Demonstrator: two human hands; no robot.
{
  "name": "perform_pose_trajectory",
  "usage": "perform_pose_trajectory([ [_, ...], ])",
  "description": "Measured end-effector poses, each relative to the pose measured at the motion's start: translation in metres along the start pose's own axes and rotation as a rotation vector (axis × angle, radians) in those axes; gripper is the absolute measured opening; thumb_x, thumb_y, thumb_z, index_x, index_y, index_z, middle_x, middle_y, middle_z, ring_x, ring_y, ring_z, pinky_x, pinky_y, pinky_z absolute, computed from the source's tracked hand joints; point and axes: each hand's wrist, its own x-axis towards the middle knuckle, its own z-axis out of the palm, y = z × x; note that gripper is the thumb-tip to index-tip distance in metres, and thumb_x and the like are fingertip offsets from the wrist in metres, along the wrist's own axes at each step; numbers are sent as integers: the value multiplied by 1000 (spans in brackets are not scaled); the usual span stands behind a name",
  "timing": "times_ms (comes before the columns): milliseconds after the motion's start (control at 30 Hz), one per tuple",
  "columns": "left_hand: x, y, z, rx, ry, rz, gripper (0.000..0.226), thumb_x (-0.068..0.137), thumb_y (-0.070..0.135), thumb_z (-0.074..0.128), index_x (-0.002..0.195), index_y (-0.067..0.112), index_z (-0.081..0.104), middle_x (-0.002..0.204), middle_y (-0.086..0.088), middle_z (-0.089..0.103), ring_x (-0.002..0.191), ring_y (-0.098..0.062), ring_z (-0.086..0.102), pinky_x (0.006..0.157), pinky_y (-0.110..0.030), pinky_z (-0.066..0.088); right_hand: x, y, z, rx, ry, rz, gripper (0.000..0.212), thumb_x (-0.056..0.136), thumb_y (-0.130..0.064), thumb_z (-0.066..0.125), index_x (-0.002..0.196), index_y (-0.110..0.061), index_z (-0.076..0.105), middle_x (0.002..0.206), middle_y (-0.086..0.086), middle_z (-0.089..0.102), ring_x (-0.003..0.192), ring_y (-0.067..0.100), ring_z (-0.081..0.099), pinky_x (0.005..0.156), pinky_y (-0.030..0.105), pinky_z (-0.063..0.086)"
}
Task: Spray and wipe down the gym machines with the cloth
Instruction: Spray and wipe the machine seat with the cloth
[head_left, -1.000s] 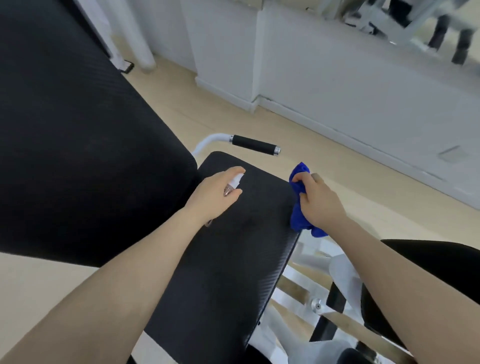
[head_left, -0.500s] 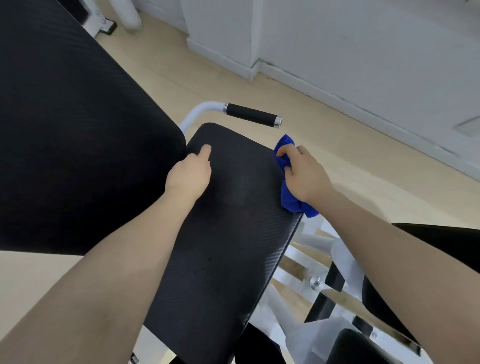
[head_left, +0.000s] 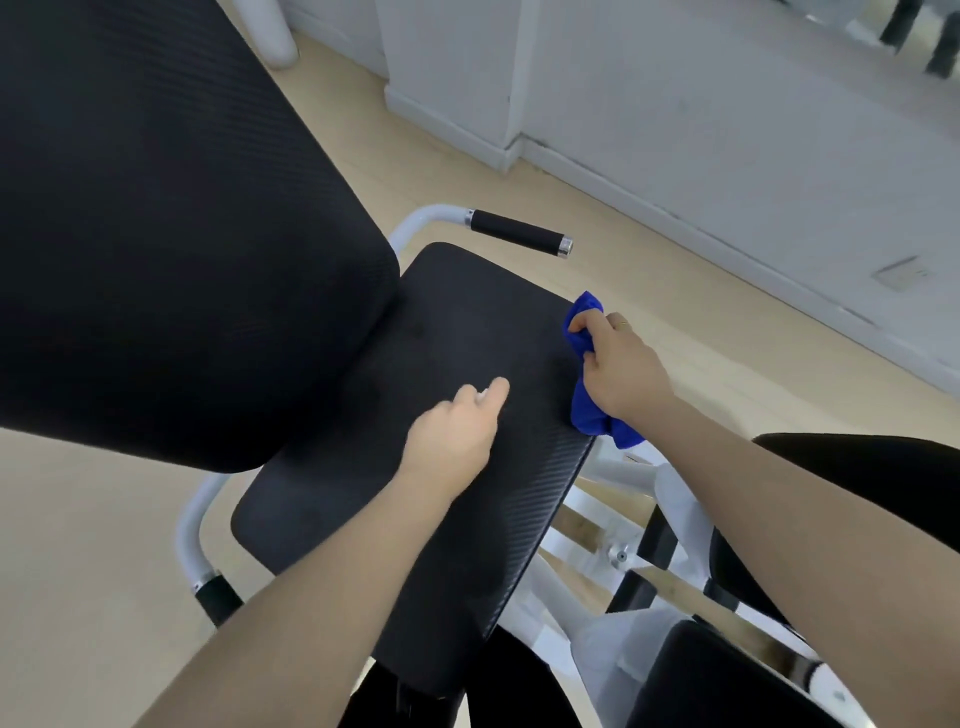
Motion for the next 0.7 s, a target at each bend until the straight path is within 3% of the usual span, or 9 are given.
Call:
perform_pose_trajectory([
  [67, -10, -6, 18, -66, -51, -57, 30, 74, 12, 73, 101, 13, 61, 59, -2, 31, 31, -17, 18, 38, -16, 9, -8, 0, 1, -22, 5, 1, 38, 89, -3, 37, 124, -19, 40, 123, 11, 43, 83, 28, 47, 72, 36, 41],
  [100, -16, -13, 24, -93, -99, -118, 30, 79, 10, 67, 108, 11, 60, 62, -3, 33, 33, -15, 17, 40, -16, 8, -12, 0, 1, -29, 11, 0, 38, 89, -3, 37, 124, -19, 41, 123, 11, 43, 82, 29, 47, 72, 36, 41],
  [200, -39, -44, 32, -75, -44, -203, 38, 80, 9, 66, 117, 11, 57, 65, -4, 36, 33, -15, 20, 40, -15, 7, -23, -5, 10, -44, 44, -20, 36, 90, -4, 38, 123, -17, 41, 119, 12, 43, 80, 29, 46, 69, 34, 39],
  [300, -60, -75, 34, -82, -144, -324, 33, 97, 14, 38, 130, 17, 36, 88, -9, 50, 51, -20, 40, 45, -29, 29, -29, -18, 29, -67, 62, -21, 35, 92, -7, 39, 126, -15, 40, 117, 13, 43, 78, 29, 47, 66, 35, 39],
  [433, -77, -94, 22, -229, -109, -469, 29, 101, 21, 29, 129, 16, 36, 103, -15, 55, 68, -28, 45, 59, -37, 36, -37, -42, 57, -151, 137, -57, 39, 92, -8, 42, 130, -14, 39, 117, 13, 42, 80, 28, 45, 61, 34, 37],
  [500, -84, -95, 21, -251, -94, -479, 38, 101, 24, 31, 138, 20, 31, 109, -14, 54, 69, -28, 47, 59, -37, 35, -40, -56, 74, -251, 71, -181, 43, 91, -10, 47, 132, -17, 39, 117, 10, 45, 87, 29, 48, 61, 34, 38],
  [600, -90, -97, 25, -280, -59, -453, 59, 99, 28, 38, 149, 27, 9, 113, -9, 52, 73, -29, 57, 56, -36, 38, -43, -76, 111, -418, 32, -511, 55, 75, -14, 71, 126, -20, 53, 109, 6, 58, 83, 32, 56, 68, 36, 47],
  [700, -84, -102, 34, -383, -37, -463, 76, 93, 33, 51, 150, 22, 1, 131, -4, 47, 82, -27, 62, 60, -36, 48, -41, -92, 144, -566, -120, -705, 60, 87, -16, 57, 141, -25, 33, 138, 7, 41, 115, 34, 44, 95, 45, 38],
])
